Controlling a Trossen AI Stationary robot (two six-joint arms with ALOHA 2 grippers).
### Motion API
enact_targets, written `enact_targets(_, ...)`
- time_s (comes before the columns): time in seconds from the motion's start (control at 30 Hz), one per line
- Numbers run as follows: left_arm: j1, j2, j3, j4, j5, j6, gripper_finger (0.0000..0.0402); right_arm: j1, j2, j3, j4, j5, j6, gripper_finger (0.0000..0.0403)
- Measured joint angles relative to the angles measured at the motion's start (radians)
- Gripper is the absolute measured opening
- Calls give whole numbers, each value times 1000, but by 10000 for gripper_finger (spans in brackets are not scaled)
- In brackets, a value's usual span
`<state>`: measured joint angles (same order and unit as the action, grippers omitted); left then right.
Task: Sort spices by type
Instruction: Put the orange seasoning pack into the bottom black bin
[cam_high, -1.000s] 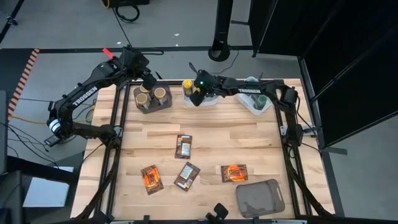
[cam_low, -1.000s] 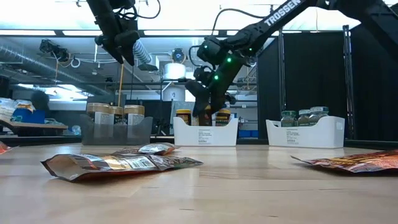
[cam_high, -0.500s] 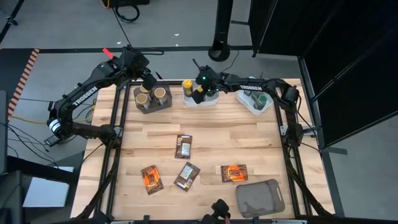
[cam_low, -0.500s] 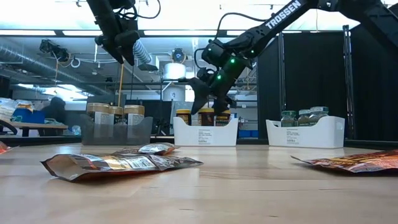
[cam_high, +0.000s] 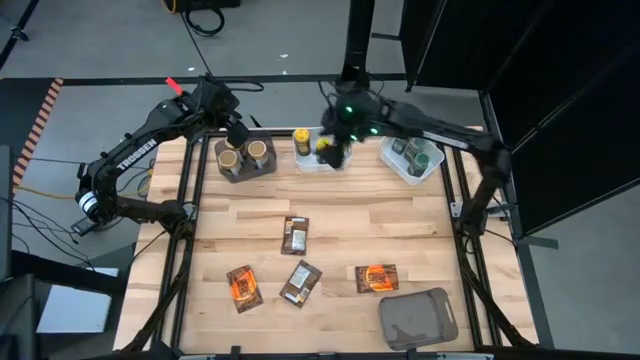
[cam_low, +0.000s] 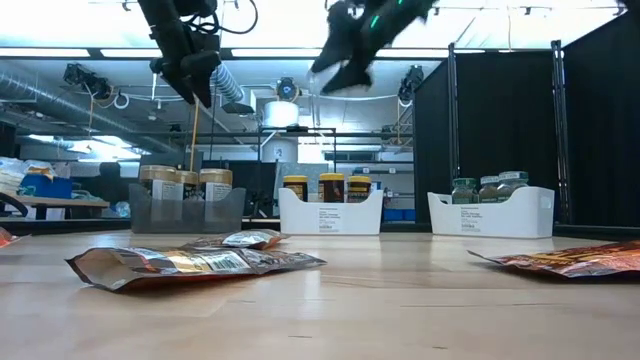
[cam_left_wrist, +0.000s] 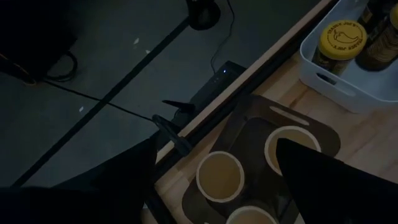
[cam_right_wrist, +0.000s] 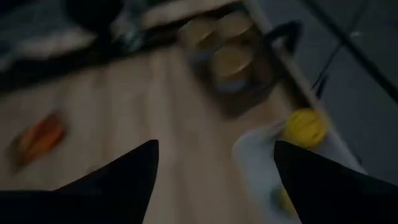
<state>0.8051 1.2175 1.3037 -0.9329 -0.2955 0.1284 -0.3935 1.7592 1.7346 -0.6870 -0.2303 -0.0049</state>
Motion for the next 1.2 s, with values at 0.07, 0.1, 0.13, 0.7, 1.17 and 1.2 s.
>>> enact_targets(0.07,0,0,0,-2,0,1,337,66,-59,5,-150,25,-25,314)
enact_targets(0.1,0,0,0,-2,0,1,337,105,-81,3,-227,51,-30,310)
enact_targets(0.13,0,0,0,-2,0,1,337,144,-103,-4,-300,85,-28,306)
enact_targets(0.7,0,0,0,2,2,-2,337,652,-124,-419,-276,178,348,289)
enact_targets(1.17,-1,0,0,-1,12,-3,337,731,40,-513,-102,79,455,338)
enact_targets(1.2,-1,0,0,0,12,-3,337,735,60,-513,-97,79,459,341)
